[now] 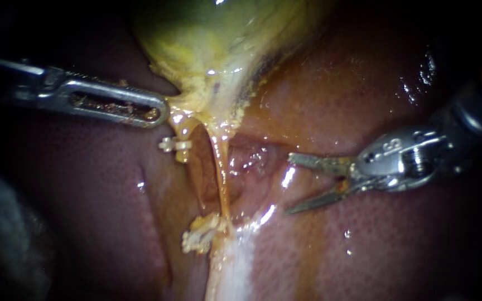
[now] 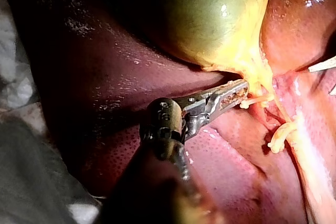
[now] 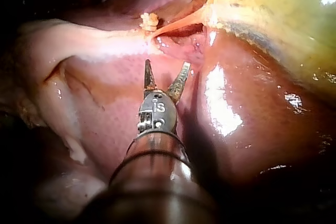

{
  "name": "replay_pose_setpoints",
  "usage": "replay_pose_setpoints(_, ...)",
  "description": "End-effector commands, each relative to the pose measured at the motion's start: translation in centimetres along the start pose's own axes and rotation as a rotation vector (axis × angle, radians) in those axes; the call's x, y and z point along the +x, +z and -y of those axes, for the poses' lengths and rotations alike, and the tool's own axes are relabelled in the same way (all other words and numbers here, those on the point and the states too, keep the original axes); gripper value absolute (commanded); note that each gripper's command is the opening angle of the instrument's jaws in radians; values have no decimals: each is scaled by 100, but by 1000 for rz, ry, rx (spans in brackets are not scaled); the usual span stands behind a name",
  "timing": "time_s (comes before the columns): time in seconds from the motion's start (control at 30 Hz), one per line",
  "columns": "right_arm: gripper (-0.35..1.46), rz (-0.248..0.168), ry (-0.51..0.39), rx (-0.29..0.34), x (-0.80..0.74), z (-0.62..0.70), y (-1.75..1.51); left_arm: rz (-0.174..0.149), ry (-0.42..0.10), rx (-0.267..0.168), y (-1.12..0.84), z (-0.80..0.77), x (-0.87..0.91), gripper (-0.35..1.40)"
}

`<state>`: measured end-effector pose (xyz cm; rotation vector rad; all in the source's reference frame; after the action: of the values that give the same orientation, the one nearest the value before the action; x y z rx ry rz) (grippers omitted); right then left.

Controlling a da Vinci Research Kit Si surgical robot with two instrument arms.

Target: Go back from the cut left tube

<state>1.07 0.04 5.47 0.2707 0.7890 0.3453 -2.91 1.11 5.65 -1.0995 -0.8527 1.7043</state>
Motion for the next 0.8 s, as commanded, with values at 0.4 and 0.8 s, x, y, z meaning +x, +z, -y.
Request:
replay_pose_setpoints(0.4, 143, 4, -1, -19, 1, -8, -13, -6, 5, 10, 16, 4, -7, -35)
replay_pose_setpoints(0.8, 143, 4, -2, -17, -2, -9, -16, 0, 12, 7, 54, 16, -21, -35)
